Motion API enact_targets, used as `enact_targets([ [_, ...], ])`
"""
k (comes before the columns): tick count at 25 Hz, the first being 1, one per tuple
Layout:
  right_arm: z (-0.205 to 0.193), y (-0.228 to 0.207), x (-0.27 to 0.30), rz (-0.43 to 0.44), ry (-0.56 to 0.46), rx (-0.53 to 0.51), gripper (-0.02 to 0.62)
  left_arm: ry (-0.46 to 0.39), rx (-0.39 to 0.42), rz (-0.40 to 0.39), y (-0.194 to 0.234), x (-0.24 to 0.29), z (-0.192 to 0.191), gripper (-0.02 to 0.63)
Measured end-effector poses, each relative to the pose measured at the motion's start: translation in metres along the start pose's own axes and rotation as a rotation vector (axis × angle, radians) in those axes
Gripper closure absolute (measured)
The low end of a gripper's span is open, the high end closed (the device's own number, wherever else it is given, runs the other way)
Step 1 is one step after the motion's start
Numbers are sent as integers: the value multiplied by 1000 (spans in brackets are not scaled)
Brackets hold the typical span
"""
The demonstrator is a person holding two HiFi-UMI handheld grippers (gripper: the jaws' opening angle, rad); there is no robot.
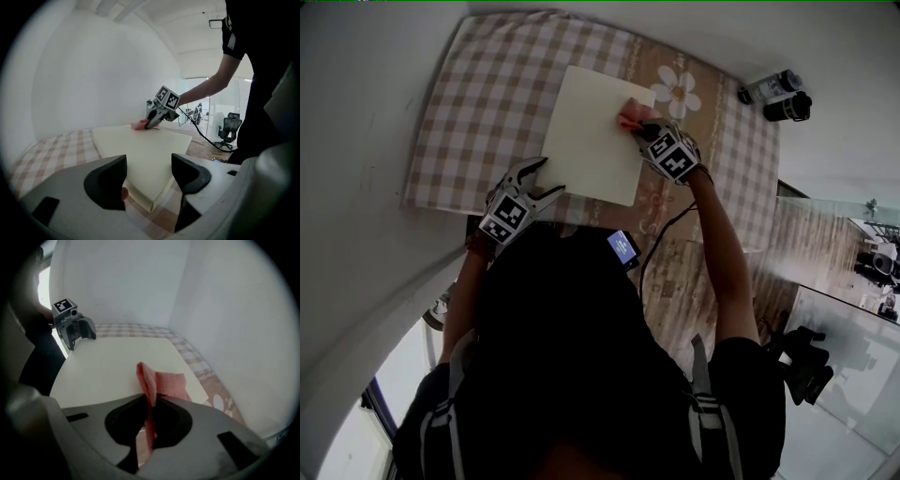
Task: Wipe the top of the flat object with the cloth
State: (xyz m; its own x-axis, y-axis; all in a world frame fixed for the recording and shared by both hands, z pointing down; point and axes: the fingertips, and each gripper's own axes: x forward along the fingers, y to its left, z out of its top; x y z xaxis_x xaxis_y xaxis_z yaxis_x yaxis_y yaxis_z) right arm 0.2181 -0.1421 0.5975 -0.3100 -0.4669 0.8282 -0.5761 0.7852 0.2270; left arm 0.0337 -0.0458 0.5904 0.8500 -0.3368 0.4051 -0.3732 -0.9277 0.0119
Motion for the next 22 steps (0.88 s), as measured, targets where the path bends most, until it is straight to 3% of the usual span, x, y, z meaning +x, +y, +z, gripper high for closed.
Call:
enact_targets([
  [22,-2,58,-10,45,-37,62,578,11,2,-22,0,0,-1,293],
])
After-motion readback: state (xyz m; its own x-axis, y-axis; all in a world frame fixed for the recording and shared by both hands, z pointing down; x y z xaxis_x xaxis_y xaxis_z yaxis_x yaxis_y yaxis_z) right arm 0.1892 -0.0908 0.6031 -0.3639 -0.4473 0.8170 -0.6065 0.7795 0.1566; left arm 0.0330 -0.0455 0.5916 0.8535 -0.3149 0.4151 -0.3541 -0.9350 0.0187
